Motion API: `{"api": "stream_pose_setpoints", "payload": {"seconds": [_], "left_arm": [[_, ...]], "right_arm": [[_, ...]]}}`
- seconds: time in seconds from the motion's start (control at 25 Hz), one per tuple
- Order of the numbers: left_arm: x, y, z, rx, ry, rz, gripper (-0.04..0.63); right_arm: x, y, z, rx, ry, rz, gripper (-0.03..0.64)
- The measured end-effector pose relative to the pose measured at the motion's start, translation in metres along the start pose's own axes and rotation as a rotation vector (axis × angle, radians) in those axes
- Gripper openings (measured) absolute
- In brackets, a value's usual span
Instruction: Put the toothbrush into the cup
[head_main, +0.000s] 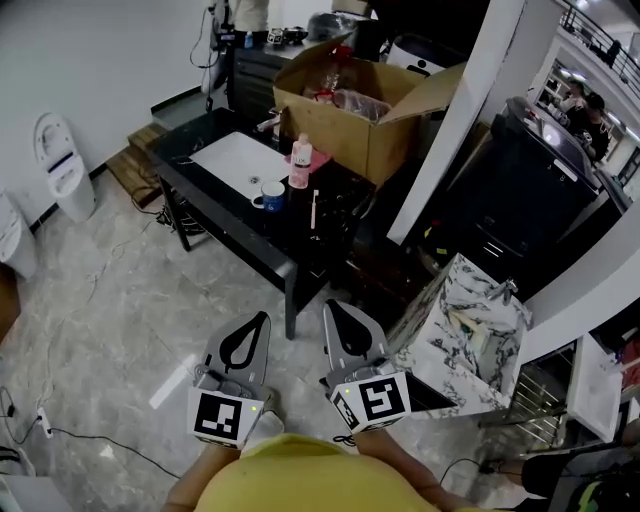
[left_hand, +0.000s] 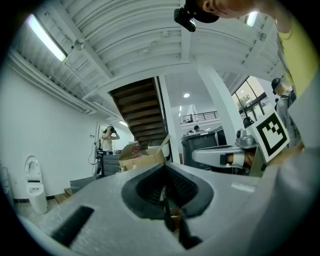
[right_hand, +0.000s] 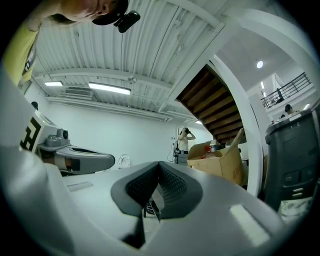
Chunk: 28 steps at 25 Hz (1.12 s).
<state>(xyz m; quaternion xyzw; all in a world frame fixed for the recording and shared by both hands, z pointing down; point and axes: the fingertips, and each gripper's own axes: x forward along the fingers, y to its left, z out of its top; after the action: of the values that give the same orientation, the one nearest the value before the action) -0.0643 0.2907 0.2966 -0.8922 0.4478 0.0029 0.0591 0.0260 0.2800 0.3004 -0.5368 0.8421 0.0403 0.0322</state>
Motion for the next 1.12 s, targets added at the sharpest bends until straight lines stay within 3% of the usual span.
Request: {"api": "stream_pose_setpoints", "payload": {"seconds": [0.24,0.64,0.88,1.12], "left_arm": [[0.064,0.055,-0.009,0.03,-0.006,-0.049,0.002],[0.13,0.103,-0.048,-0.056,0.028,-0.11,0.002],[0.164,0.124,-0.07,-0.07,0.063,-0.104,0.002],[0.222,0.15,-0.075,-0.064,0.046,-0.083,0.002]], "right_arm": [[0.075,-0.031,-0.006,-0.003,-0.022,-0.064,0.014],[0.137,-0.062,-0.047,0.026,0.049,-0.151,0.013],[0.176,-0.086,-0.068,0.059,0.071,-0.161,0.014],[0.234,-0.127,-0.084,0.049,0.1,-0.128,0.014]]}}
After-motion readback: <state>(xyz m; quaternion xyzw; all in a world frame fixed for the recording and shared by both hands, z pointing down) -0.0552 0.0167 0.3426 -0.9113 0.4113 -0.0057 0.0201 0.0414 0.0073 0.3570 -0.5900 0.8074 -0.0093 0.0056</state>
